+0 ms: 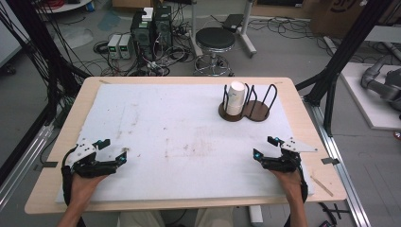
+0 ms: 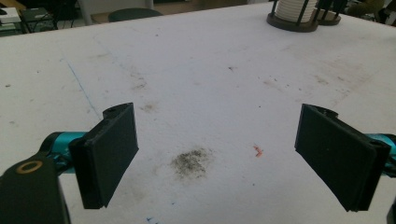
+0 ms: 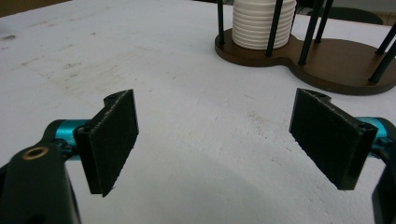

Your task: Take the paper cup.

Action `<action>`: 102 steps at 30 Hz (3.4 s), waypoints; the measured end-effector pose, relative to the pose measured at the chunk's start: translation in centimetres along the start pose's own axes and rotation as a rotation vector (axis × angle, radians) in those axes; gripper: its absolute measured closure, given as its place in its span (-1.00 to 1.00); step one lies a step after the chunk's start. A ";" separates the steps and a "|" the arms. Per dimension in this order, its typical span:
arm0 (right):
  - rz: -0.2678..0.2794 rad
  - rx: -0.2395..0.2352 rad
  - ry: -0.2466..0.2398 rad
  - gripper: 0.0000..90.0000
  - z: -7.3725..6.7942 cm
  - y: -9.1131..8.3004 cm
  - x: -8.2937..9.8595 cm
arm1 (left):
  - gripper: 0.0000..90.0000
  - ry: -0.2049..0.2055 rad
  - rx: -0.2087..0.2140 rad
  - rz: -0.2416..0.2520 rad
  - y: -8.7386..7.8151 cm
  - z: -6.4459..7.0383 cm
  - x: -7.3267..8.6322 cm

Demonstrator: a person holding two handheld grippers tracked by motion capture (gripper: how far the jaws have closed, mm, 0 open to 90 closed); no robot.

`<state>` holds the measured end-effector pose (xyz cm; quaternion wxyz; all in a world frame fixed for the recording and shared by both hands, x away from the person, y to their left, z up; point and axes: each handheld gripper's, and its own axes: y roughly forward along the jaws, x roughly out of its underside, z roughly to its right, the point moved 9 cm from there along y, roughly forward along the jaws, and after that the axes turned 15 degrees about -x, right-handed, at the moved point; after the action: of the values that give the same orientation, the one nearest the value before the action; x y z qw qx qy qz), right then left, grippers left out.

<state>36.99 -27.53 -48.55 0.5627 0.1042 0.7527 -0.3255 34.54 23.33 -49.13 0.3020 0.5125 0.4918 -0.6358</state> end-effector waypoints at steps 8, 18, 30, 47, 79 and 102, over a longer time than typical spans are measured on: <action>-0.003 -0.005 0.009 -0.65 0.0 0.0 0.0 | -0.71 0.000 0.000 -0.001 0.0 0.0 0.0; 0.011 -0.021 0.026 -0.65 0.2 -0.1 -0.1 | -0.71 0.009 0.001 -0.011 0.1 0.1 0.1; 0.022 -0.053 0.017 -0.65 -0.1 -0.6 -1.4 | -0.71 0.011 0.004 -0.008 0.1 0.1 0.0; 0.039 -0.012 -0.079 -0.65 1.5 -3.5 -13.0 | -0.71 0.007 0.012 -0.014 0.1 0.1 0.1; -0.203 -0.026 -0.131 -0.65 6.7 4.0 -21.3 | -0.71 0.010 0.018 -0.038 0.4 0.2 0.2; -0.499 -0.065 -0.145 -0.65 8.5 10.1 -22.3 | -0.71 0.015 0.027 -0.047 0.4 0.3 0.2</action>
<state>56.62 -20.31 -33.22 0.5206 -0.1266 0.7228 -0.4365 34.73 22.97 -49.49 0.2765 0.5094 0.4974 -0.6455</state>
